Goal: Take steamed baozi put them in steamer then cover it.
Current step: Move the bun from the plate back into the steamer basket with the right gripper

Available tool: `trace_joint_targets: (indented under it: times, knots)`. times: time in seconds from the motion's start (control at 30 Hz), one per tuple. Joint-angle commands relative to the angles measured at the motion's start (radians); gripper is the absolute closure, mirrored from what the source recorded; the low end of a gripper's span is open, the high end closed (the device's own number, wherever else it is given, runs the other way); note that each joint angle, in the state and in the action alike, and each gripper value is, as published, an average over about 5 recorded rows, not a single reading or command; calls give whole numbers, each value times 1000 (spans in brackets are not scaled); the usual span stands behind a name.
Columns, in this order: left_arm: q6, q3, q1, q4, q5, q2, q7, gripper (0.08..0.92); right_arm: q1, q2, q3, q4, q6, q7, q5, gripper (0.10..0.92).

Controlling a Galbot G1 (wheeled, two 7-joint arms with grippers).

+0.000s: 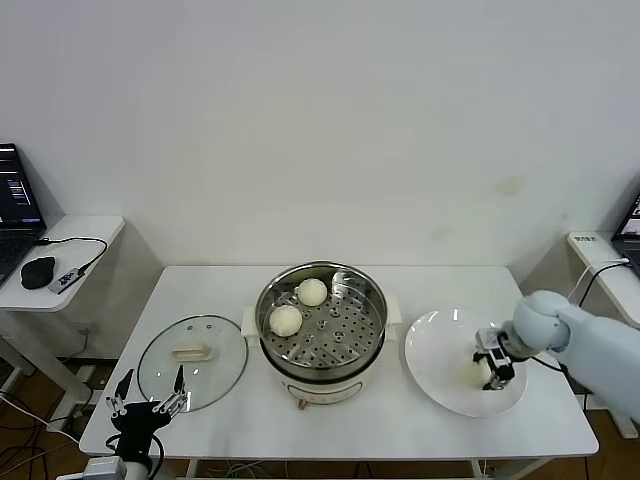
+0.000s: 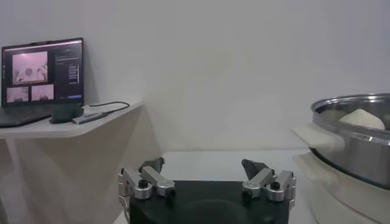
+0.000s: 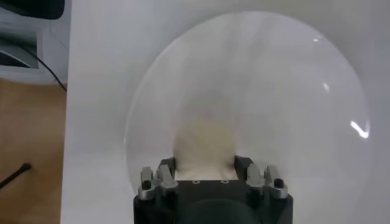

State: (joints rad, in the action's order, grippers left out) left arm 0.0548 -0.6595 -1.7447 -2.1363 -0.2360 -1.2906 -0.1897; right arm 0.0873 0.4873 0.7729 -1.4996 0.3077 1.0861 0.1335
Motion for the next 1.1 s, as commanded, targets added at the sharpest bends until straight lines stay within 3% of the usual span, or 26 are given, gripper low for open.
trace_joint_targets:
  times: [0.03, 0.33, 0.6, 1.1]
  knots:
    - [0, 1, 0, -2, 0, 2, 0, 177, -196, -7, 35, -10, 4, 30, -65, 423]
    - [0, 10, 8, -3, 0, 8, 1, 177, -490, 32, 151, -16, 16, 46, -186, 423]
    - [0, 9, 11, -2, -2, 11, 1, 177, -730, 181, 325, -49, 41, 19, -286, 423]
    - [0, -26, 2, -4, -4, 8, 2, 177, -709, 433, 490, -144, -20, -87, -405, 419]
